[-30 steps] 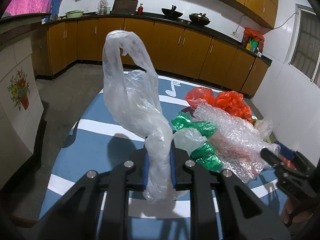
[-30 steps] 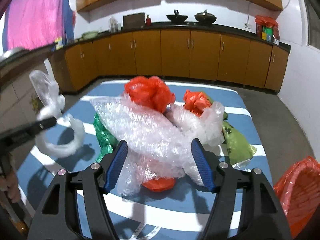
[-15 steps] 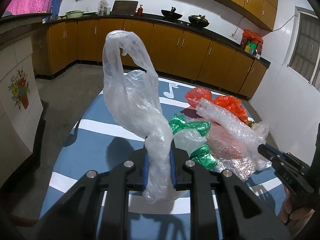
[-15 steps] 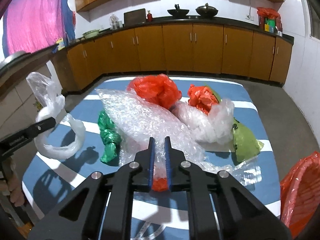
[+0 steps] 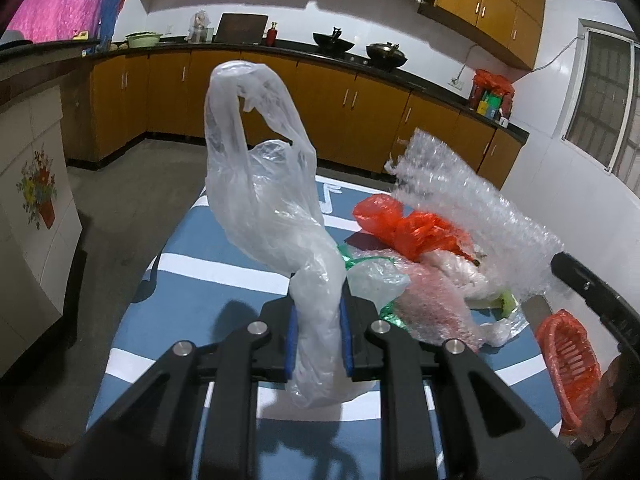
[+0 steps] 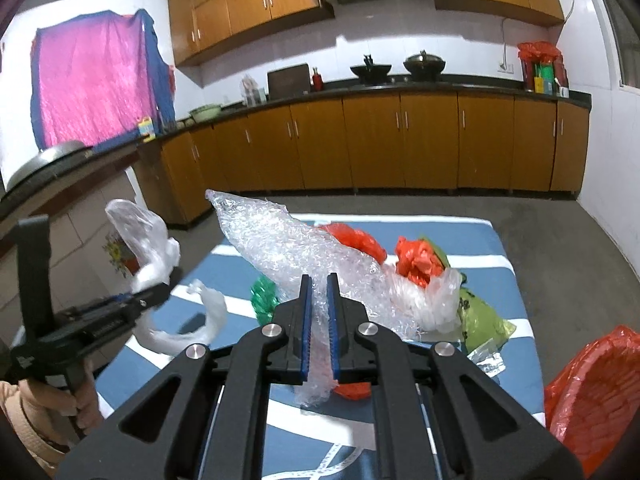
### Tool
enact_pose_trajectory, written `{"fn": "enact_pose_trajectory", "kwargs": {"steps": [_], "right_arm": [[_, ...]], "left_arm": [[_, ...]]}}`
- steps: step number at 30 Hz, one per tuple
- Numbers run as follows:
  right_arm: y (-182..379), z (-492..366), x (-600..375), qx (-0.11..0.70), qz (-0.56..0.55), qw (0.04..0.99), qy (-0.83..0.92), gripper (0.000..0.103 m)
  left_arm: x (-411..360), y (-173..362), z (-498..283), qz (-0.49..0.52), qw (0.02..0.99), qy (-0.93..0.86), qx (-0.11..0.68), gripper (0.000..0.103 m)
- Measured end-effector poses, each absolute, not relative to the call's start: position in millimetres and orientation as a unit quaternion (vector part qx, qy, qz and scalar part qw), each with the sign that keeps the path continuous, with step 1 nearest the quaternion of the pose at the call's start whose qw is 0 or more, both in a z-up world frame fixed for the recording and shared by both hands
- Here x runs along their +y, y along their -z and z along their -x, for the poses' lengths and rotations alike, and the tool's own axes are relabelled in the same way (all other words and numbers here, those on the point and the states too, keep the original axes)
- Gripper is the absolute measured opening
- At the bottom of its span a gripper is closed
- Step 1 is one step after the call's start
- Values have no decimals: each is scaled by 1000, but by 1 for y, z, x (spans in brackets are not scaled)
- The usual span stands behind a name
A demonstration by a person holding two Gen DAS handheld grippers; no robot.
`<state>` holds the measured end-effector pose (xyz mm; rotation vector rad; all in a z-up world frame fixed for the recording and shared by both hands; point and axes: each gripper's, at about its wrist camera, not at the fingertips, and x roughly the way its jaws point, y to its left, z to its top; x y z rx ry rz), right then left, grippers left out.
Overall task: Collect trash
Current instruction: 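Close the right tool on the bubble wrap and lift it off the table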
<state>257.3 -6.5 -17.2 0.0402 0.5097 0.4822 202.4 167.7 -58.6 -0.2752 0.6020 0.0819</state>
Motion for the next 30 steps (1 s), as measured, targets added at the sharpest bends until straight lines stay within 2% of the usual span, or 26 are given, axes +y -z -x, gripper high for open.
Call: {"fn": "enact_pose_trajectory", "kwargs": {"steps": [17,30], "right_arm": [[-6,-225,-54,201,-43,959,-196,8],[9,-204,-142,202,-43,977,-46,8]], "left_arm": [[132,28,-189,120,954,12,275,18],[50,17,-199,98,949,112,280,18]]}}
